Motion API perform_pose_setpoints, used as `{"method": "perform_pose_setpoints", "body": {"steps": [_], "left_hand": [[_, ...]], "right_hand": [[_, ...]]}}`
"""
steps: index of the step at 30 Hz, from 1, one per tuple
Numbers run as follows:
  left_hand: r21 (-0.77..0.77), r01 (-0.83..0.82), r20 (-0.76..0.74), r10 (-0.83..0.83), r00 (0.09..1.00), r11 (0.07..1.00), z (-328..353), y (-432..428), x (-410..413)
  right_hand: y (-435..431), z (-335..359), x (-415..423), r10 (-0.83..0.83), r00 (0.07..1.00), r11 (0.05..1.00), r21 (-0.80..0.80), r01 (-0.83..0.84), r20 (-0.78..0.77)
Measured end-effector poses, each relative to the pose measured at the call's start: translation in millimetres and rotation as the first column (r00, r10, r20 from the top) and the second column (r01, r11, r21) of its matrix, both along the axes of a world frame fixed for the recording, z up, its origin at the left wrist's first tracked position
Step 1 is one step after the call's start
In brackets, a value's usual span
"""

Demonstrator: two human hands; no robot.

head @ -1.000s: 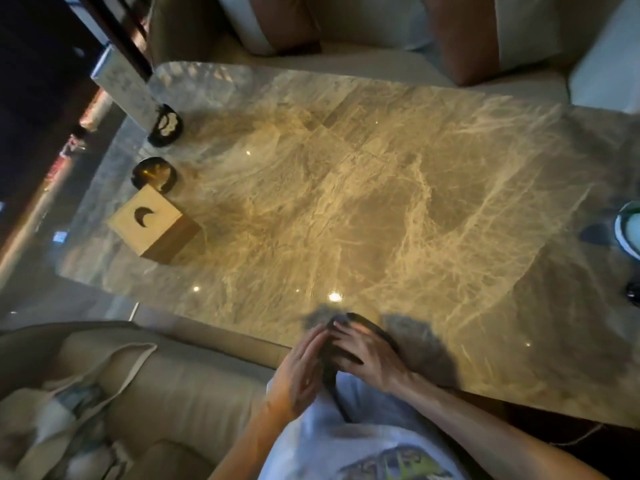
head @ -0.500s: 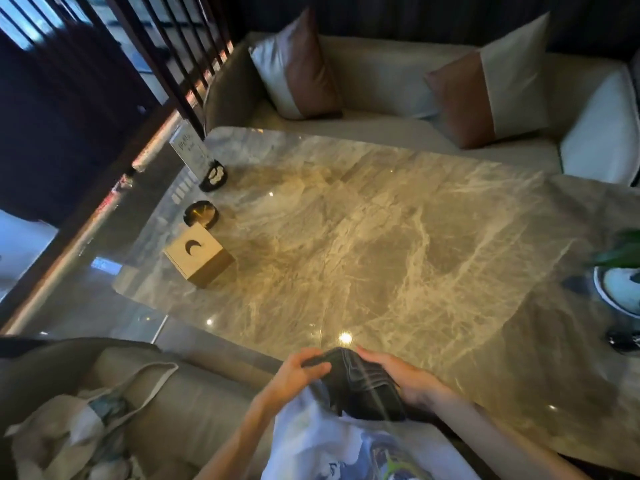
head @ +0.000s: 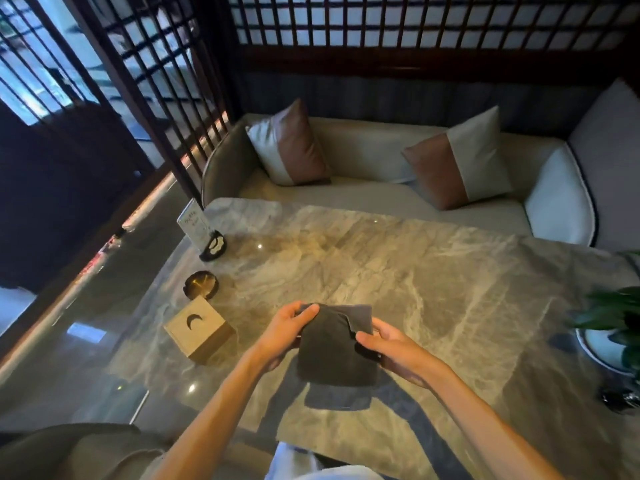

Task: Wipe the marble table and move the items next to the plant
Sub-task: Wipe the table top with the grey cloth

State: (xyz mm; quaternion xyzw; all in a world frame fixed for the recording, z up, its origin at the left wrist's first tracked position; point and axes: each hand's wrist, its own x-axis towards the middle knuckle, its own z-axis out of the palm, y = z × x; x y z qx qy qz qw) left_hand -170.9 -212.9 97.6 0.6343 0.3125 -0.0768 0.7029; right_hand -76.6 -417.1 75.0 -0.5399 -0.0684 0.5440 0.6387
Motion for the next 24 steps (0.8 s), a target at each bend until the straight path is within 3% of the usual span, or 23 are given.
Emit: {"method": "perform_pose_setpoints", "body": {"steps": [9, 16, 20, 24], "left_hand": [[0.073, 0.258, -0.02, -0.257, 0.966, 0.963, -8.9, 48.8, 47.5], [0.042, 0.6, -0.009, -0.601, 0.8, 0.799, -23.4, -6.7, 93.5], [0.119, 0.741, -0.071, -0.738, 0.671, 0.661, -37.8, -69.2, 128.0], [0.348, 0.73, -0.085, -0.756, 0.649, 0.587, -56.5, -151.8, 183.1]], "right_hand": [[22.5, 25.1, -2.3, -0.149, 0.974, 0.974, -0.146, 0.175, 0.17], [-52.4, 11.2, 3.6, -0.341, 0.865, 0.821, -0.332, 0.465, 0.368], [-134.7, -8.5, 31.3, -0.286, 0.864, 0.808, -0.381, 0.45, 0.413], [-210.1, -29.9, 92.1, -0.018, 0.842, 0.779, -0.52, 0.35, 0.54]]}}
